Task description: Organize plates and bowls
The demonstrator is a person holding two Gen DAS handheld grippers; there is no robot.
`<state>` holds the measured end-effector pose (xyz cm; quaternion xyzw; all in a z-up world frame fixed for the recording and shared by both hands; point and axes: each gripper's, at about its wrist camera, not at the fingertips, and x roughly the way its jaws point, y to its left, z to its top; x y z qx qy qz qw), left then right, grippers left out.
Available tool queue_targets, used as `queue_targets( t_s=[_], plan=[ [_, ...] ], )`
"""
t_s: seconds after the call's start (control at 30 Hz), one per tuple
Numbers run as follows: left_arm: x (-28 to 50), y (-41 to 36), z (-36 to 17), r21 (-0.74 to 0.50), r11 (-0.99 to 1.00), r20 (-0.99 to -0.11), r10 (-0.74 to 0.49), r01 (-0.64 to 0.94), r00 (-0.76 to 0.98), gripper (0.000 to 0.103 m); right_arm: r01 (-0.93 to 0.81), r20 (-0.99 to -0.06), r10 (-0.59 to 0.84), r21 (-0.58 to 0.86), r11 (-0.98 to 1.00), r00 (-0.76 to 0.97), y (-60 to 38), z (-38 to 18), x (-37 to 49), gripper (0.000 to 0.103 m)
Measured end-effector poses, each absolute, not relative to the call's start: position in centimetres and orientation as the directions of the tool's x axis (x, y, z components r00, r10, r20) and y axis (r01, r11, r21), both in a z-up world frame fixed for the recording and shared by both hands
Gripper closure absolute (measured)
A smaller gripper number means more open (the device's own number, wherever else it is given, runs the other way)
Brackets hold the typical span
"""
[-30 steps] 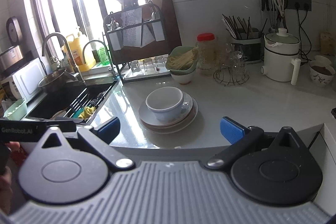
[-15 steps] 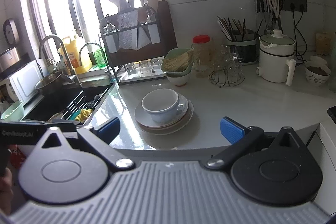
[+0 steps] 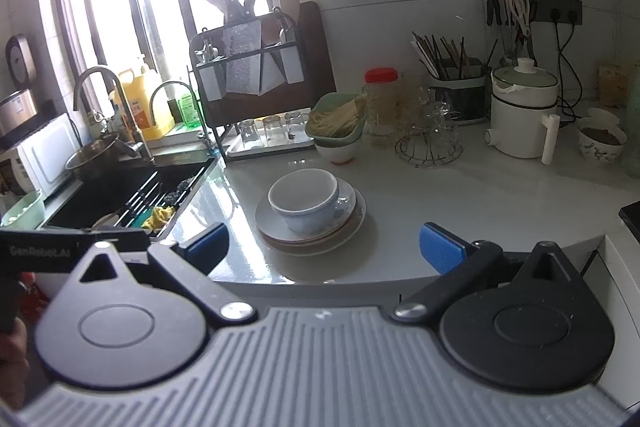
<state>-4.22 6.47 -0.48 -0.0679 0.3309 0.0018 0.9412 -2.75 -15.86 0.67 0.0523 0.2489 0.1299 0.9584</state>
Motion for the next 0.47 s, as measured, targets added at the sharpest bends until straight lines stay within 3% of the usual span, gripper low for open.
queue_targets(
  t_s=[0.47],
  plan=[
    [-3.74,6.07,-0.54,-0.129,0.991,-0.623,-0.056,-0.032,0.780,0.003,-0.204,-0.468,0.260,0.168,0.964,0.845,-16.29,0.42,-3.02,0.000]
  ],
)
